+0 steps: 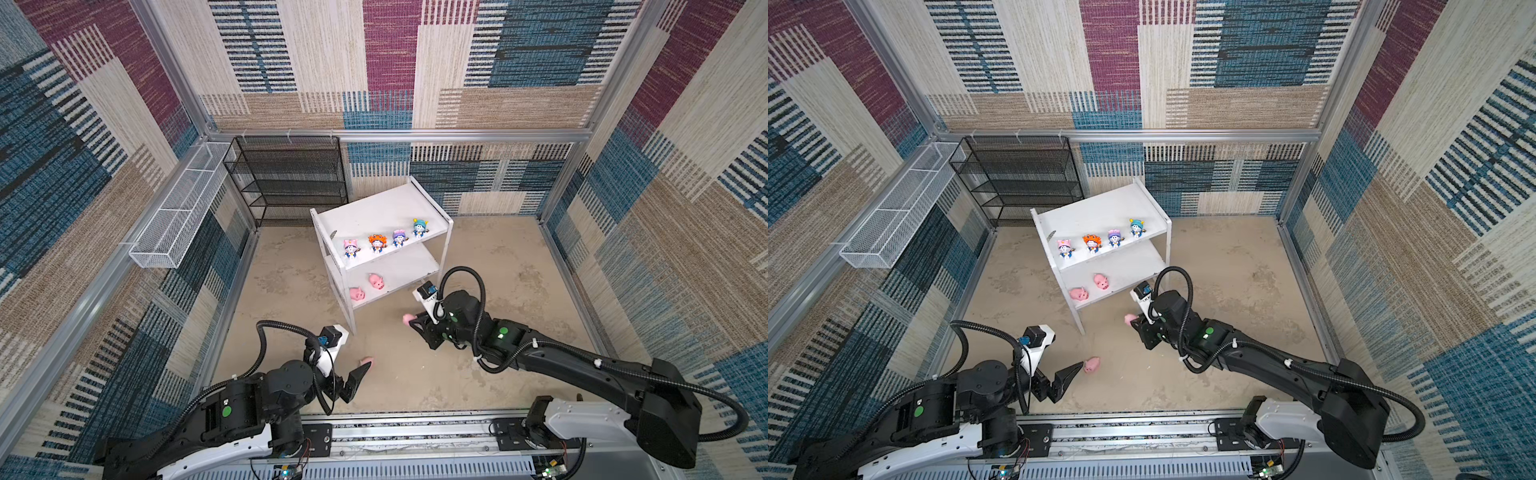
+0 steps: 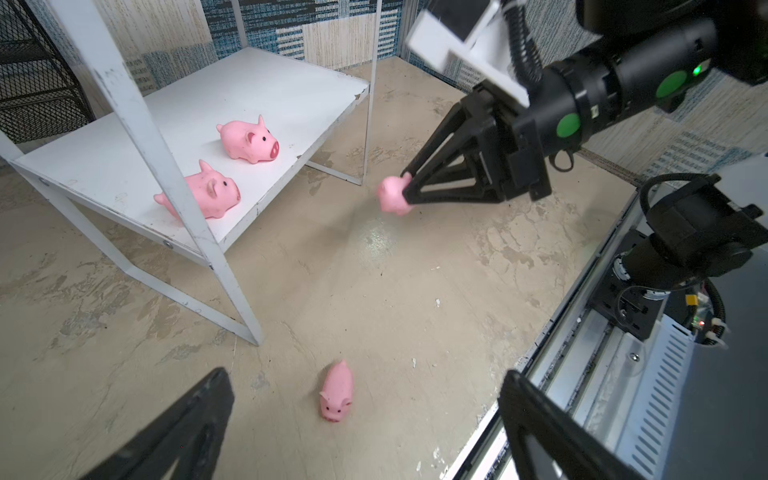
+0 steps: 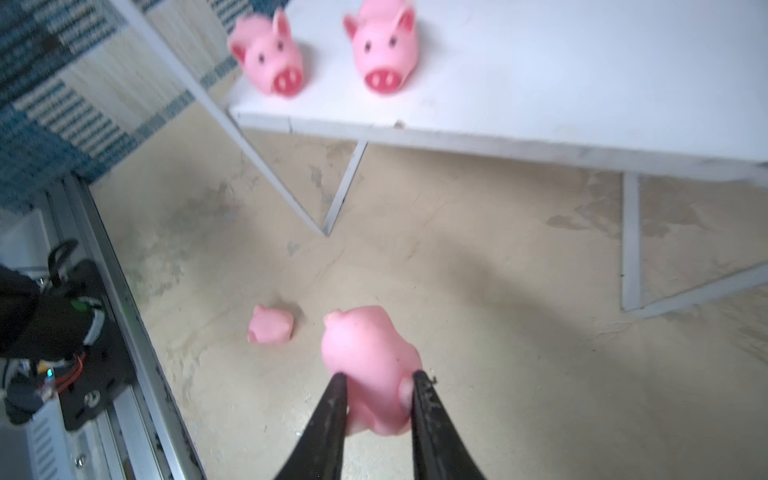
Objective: Place and organize the plastic toys onto the shelf
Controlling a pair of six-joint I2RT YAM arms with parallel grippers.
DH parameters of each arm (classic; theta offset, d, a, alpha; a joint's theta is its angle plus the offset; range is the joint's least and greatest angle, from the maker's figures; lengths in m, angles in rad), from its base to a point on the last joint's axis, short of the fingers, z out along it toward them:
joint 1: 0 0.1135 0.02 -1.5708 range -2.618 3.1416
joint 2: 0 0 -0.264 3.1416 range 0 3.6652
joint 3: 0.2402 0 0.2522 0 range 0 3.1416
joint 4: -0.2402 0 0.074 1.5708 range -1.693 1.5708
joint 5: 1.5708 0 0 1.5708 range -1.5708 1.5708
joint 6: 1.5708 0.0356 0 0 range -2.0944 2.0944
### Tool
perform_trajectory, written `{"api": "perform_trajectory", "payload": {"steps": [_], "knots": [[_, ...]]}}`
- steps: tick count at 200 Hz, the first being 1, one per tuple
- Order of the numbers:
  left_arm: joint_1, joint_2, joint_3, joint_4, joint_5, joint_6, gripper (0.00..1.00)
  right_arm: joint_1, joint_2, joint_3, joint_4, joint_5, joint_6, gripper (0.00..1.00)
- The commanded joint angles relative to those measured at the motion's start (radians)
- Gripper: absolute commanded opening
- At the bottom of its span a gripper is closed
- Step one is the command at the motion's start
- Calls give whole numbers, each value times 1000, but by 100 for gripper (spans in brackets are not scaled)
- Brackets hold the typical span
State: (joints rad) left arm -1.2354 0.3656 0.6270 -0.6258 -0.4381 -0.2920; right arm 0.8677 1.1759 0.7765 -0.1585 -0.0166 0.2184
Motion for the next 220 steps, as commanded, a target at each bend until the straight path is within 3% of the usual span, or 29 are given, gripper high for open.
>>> {"api": "perform_trajectory", "payload": {"steps": [1, 57, 113, 220], "knots": [[0, -3, 8, 25, 7, 7, 100, -7, -35, 33, 76, 94, 91, 29], [0, -17, 10, 21, 6, 9, 100, -32, 43, 117, 215, 159, 99, 31], [0, -31, 9, 14, 2, 3, 100, -49, 168, 177, 279, 177, 188, 31], [1, -22, 4, 30, -5, 11, 100, -50, 259, 199, 229, 232, 374, 33]]}}
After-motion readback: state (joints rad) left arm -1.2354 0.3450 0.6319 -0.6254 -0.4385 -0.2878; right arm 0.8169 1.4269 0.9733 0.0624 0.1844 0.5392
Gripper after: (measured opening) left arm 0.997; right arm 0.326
